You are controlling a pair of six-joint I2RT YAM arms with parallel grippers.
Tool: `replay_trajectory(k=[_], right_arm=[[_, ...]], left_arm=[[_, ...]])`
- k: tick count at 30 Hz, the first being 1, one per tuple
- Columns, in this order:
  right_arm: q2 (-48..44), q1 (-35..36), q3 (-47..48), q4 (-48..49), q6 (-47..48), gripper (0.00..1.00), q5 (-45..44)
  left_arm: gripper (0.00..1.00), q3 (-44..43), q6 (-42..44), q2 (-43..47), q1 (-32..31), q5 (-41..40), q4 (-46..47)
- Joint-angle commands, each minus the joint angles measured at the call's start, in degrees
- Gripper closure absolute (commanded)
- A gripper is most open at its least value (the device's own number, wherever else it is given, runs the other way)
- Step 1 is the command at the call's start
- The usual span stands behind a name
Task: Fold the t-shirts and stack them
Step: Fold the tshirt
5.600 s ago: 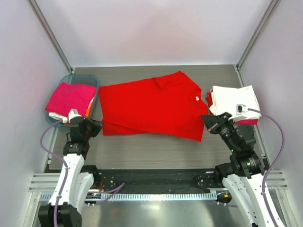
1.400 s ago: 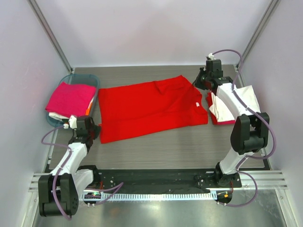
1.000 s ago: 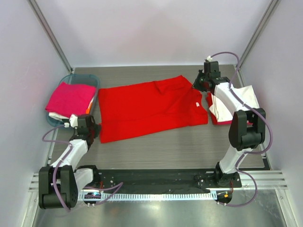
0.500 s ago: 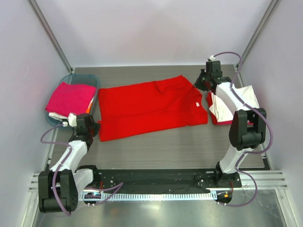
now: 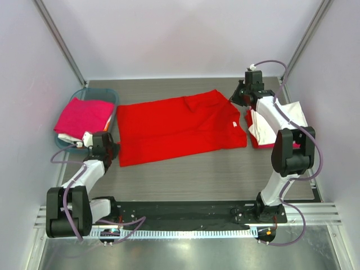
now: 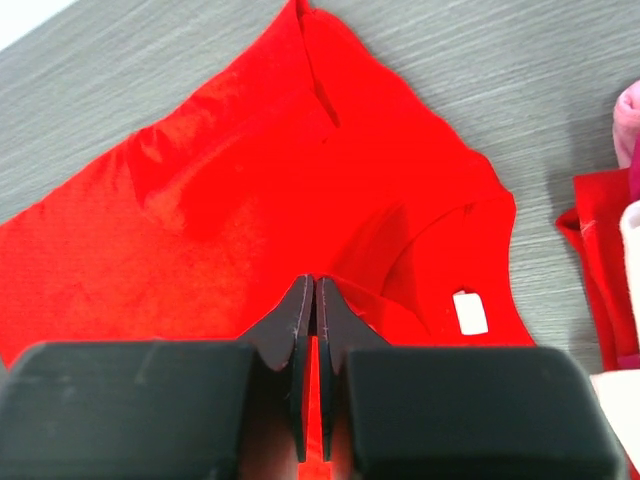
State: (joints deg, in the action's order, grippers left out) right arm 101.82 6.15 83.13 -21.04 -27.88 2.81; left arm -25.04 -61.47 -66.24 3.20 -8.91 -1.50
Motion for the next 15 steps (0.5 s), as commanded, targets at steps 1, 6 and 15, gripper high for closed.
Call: replay_trajectory(k=[1,6,15], right_arm=[[0.1,-0.3,1.6,2.0,-0.9,0.91,0.2],[-1.3,-0.3,-0.1,2.5,-1.7,0.53,0.4],[-17.1,-0.4,-17.9,8.8,-7.6,0.5,-1.2]], left_arm=[[0.93,-2.5,0.5,-0.6,0.4,-0.1,4.2],[0.59,-3.5,2.1,0.6,0.4,2.0,3.2],[0.41,-4.4,2.1,13.3,0.4,5.5,-10.4]])
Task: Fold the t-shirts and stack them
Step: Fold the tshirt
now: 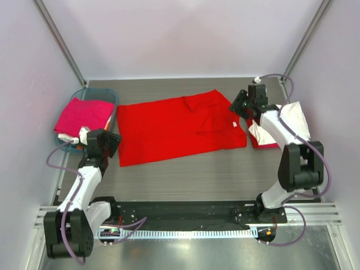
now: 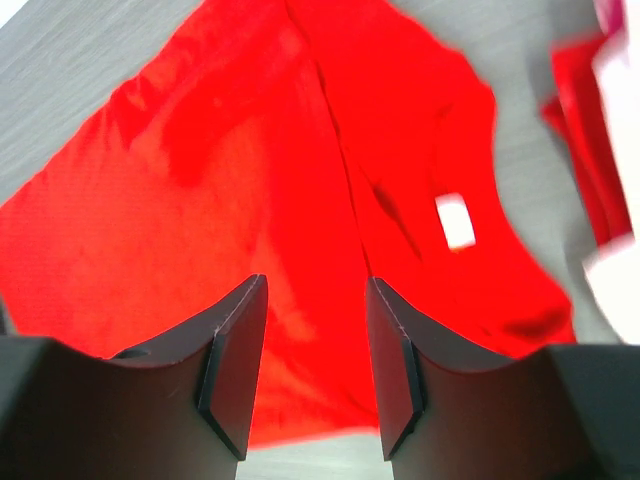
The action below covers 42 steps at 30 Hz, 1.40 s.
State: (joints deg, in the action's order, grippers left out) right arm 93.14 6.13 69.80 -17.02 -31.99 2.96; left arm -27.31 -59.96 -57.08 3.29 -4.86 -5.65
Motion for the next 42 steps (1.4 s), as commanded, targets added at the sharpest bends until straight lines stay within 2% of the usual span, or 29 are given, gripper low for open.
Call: replay_trajectory(k=[1,2,6,14,19,27,31,35,36,37,39,40,42], right_arm=[[-10.4,-0.3,-9.1,5.6,-4.4,0.5,-1.8],[-13.7,-0.2,-11.3,6.5,-6.6,0.51,-2.7],[-21.7,-0.1,-24.5,8.1,-12.5,0.52,-11.8],[-29.6,0.9,-40.3,13.4,-19.9,0.53,-19.3],[-29.8,0.9,-46.2,19.4,-24.0,0.53,-19.2],[-20.3,0.9,-47.3,28.8,-29.6,0.52,-17.2],[-18.2,0.9,-47.5,31.2,-31.3,0.61,-18.6],[-18.4,0.9,-47.0,31.6,-30.7,0.71,-20.1],[-18.0,0.9,-46.6,31.8,-30.0,0.74,-19.7],[-17.1,0.9,-45.7,31.3,-29.2,0.85,-19.3],[-16.3,0.8,-45.5,31.6,-29.3,0.96,-18.7],[-16.3,0.9,-45.5,31.6,-29.3,0.99,-18.7],[-16.9,0.9,-45.8,32.0,-29.1,0.99,-18.5]], left_arm=[[0.4,-2.0,0.0,5.2,0.3,1.5,-8.0],[0.37,-1.8,-1.6,6.4,0.3,2.0,-11.3],[0.36,1.8,-4.7,13.4,0.2,4.7,-14.8],[0.37,8.8,-9.3,20.3,0.0,8.9,-15.3],[0.38,11.0,-11.4,20.8,-0.9,7.7,-15.2],[0.39,10.2,-13.2,14.0,-4.4,3.2,-14.8],[0.39,10.0,-14.2,12.1,-6.0,1.4,-14.7],[0.43,10.4,-16.4,10.7,-7.1,-0.9,-15.2],[0.44,10.6,-16.9,10.4,-7.1,-1.3,-14.9],[0.44,10.9,-17.0,9.9,-7.2,-1.6,-14.0],[0.46,11.3,-17.3,9.6,-7.3,-2.3,-13.1],[0.48,11.7,-17.8,9.6,-7.4,-2.8,-12.7],[0.51,12.1,-18.2,9.8,-7.8,-4.4,-11.7]])
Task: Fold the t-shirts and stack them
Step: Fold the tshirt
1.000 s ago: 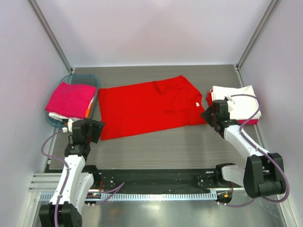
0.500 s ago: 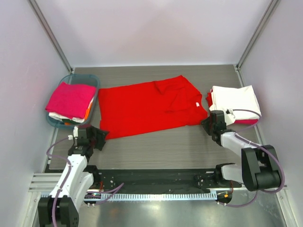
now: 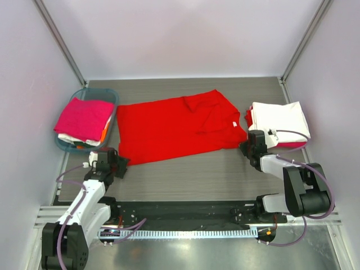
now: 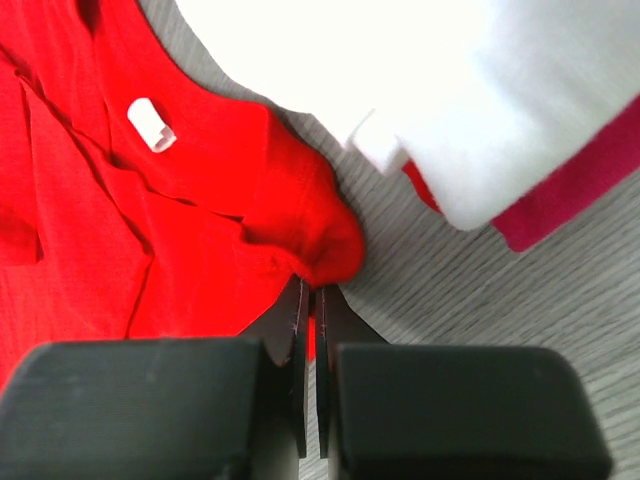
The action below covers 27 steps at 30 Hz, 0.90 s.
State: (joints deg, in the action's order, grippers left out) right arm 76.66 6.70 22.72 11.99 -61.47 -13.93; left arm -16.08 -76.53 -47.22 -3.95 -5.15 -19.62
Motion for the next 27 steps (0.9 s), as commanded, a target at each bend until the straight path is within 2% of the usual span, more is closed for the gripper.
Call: replay_trajectory(k=[1,2,7,9,10,12,17,23,24,27], right_arm=[[-0.6,0.3,1.0,3.2,0.5,0.99,-1.6],[-1.1,0.3,0.8,3.4,0.5,0.99,-1.7],[-2.8,0.4,-0.4,3.7,0.3,0.99,-2.0],[-3.8,0.5,-0.7,3.2,0.2,0.99,-2.1],[-4.3,0.6,-0.9,2.5,0.3,0.99,-2.6],[-6.1,0.9,-1.0,1.0,0.0,0.99,-3.4],[-12.1,1.1,-1.2,-8.2,-1.5,0.99,-8.0],[-23.2,2.1,-3.3,-21.6,-4.2,0.96,-8.4],[-25.1,2.1,-3.9,-22.7,-4.5,0.93,-7.8],[-31.4,2.4,-5.9,-26.9,-5.2,0.52,-7.7]], left_arm=[[0.53,1.0,-1.7,-0.1,-0.6,-4.7,2.6],[0.58,1.1,-1.8,-0.2,-0.7,-5.3,3.3],[0.66,2.1,-1.3,-3.0,-0.8,-8.8,9.2],[0.75,1.8,0.6,-6.5,-0.8,-10.3,11.8],[0.85,1.5,1.2,-7.7,-0.8,-10.9,13.2],[0.98,-0.3,1.6,-11.0,-0.8,-12.2,13.5],[1.0,-4.9,3.6,-14.2,0.9,-12.3,10.6],[1.0,-7.3,6.2,-12.8,5.8,-9.0,7.1],[1.0,-7.3,6.3,-12.3,6.0,-8.9,6.4],[1.0,-6.3,6.6,-10.3,6.7,-7.8,5.5]])
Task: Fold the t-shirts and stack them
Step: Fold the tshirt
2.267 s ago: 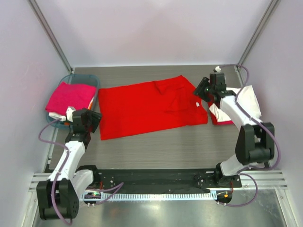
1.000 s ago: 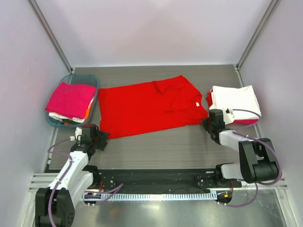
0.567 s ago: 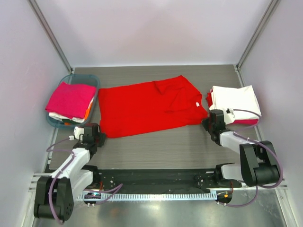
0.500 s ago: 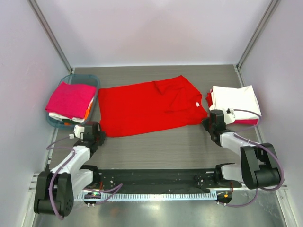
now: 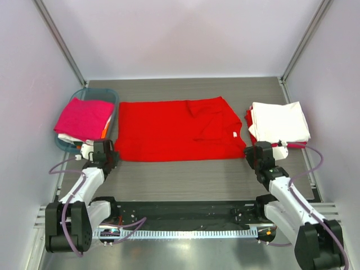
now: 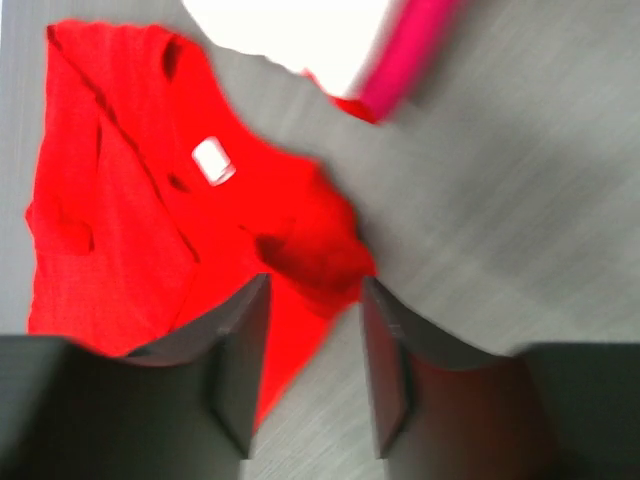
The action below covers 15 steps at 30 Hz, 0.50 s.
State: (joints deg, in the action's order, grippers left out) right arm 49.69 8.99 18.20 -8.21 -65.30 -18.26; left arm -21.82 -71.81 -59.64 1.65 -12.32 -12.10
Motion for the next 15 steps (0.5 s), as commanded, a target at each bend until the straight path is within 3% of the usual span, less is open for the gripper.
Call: replay_trajectory(k=[1,5,6,7,11,15], right_arm=[[-5.7,0.1,-1.2,-9.5,-1.2,0.49,-3.6],[-10.0,0.1,1.3,-10.8,5.4,0.49,-2.7],[-9.6,0.1,2.1,-9.1,10.8,0.52,-1.2],[-8.5,0.1,3.8,-5.1,13.4,0.53,3.4],[3.8,1.0,13.2,-6.6,20.6,0.61,9.4],[14.4,2.8,20.8,-6.0,23.3,0.86,11.6]], left_arm=[[1.0,-0.5,1.9,2.7,1.2,-0.3,-2.7],[1.0,0.5,2.8,4.6,1.2,0.3,-4.3],[1.0,1.1,2.8,5.6,1.3,0.0,-4.4],[1.0,1.4,3.0,6.2,1.3,-0.2,-4.8],[1.0,2.6,4.4,8.1,1.3,-1.3,-3.4],[1.0,1.4,6.7,8.4,1.3,-2.0,-3.6]])
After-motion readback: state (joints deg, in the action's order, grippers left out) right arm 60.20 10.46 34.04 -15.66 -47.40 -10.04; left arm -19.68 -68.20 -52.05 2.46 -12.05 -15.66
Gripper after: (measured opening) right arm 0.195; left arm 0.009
